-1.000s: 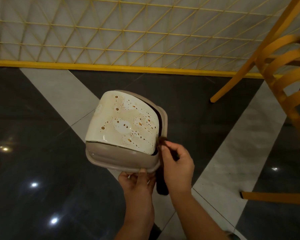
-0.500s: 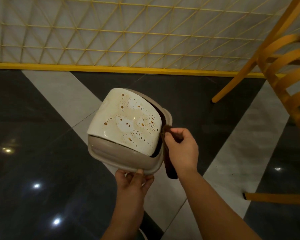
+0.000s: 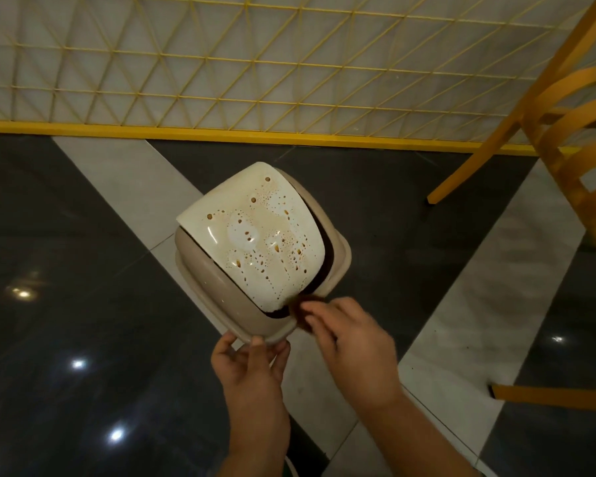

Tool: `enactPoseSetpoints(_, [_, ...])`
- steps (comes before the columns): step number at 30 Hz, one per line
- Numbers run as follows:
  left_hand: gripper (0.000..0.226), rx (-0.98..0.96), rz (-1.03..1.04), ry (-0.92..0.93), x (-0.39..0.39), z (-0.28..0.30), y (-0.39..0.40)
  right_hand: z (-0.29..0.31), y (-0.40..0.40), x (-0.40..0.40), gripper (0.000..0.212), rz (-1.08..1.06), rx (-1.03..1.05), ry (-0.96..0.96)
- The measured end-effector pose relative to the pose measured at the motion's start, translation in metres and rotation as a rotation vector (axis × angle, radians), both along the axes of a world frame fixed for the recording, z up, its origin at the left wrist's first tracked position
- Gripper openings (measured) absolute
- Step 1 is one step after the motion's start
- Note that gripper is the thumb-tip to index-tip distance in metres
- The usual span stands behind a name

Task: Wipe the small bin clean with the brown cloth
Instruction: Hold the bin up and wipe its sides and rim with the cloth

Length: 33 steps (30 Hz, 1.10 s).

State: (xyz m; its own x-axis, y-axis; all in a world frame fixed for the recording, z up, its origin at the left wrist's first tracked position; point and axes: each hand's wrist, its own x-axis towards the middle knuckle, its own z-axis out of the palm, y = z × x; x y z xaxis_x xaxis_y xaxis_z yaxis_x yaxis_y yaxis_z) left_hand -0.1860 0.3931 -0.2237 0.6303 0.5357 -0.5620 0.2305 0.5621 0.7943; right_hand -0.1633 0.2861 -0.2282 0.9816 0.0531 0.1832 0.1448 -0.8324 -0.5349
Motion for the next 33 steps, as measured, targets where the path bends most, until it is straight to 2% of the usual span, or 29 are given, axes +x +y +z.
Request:
enactPoseSetpoints(2, [0.026,-0.015,-0.014,0.003,0.000,0.000,0.001,0.008,-0.020,0.020,0.029,-0.049,-0.148,0.005])
enactPoseSetpoints(4, [0.025,-0.043,-0.018,0.006,0.000,0.000,0.000,0.013,-0.029,0.030,0.024,-0.129,-0.205,-0.001])
enactPoseSetpoints(6, [0.023,-0.067,-0.005,0.007,0.001,0.002,0.000,0.010,-0.016,0.021,0.021,-0.111,-0.201,-0.034])
enactPoseSetpoints(10, [0.023,-0.075,-0.016,-0.010,0.001,0.004,0.002,-0.002,0.016,-0.007,0.029,0.134,-0.133,-0.074])
enactPoseSetpoints(15, [0.022,-0.077,-0.041,-0.007,-0.002,0.004,0.000,0.004,-0.025,0.023,0.030,-0.011,-0.187,-0.046])
enactPoseSetpoints(18, [0.020,-0.081,-0.039,0.016,0.000,0.005,-0.002,0.001,-0.010,0.013,0.026,-0.055,-0.099,-0.021])
enactPoseSetpoints(21, [0.021,-0.117,-0.013,0.019,0.002,0.007,0.003,-0.004,0.016,-0.011,0.030,0.097,0.026,-0.035])
enactPoseSetpoints(23, [0.021,-0.123,-0.019,0.010,0.000,0.006,0.006,-0.004,0.003,-0.006,0.030,0.152,0.008,-0.052])
enactPoseSetpoints(26, [0.017,-0.107,-0.030,0.012,-0.001,0.006,0.005,0.000,-0.029,0.015,0.028,0.043,-0.093,-0.044])
enactPoseSetpoints(29, [0.016,-0.104,-0.021,0.023,0.003,0.007,0.001,0.002,-0.022,0.015,0.030,-0.066,-0.019,-0.032])
enactPoseSetpoints(33, [0.017,-0.106,-0.018,0.020,0.002,0.008,0.006,-0.009,0.015,-0.017,0.031,0.105,0.095,-0.009])
